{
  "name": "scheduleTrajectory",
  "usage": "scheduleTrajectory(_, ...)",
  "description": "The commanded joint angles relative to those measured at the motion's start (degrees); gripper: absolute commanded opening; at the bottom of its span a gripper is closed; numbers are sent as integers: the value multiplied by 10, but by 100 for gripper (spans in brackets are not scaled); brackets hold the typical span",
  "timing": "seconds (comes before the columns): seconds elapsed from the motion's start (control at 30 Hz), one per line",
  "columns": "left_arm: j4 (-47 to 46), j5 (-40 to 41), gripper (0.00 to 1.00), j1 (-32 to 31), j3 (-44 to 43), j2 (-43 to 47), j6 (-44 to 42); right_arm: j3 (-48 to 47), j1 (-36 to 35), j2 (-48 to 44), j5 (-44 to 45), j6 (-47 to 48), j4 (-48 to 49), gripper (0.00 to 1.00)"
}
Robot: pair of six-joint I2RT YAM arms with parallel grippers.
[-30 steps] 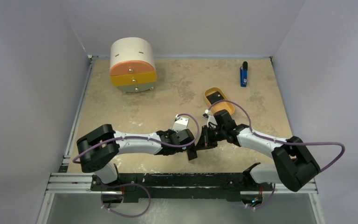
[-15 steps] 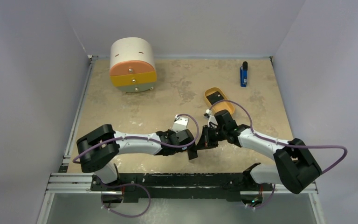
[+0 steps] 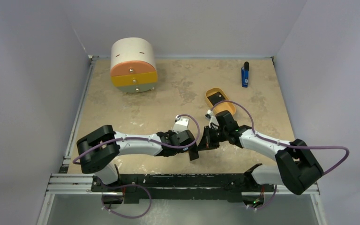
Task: Put the credit cards into the card holder
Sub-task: Turn over the card slot in the card holder.
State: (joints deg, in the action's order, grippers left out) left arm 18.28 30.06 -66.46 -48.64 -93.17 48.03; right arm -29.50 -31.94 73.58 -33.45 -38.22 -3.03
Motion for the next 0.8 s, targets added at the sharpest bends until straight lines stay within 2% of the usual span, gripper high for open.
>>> scheduleTrajectory(0.0,6,8,2,0,13,10,9,7,-3,2,7,-4,12,0)
scheduleTrajectory(0.77,-1,2,2,0,17,13,11,9,-3,27,-15,-10,54,0)
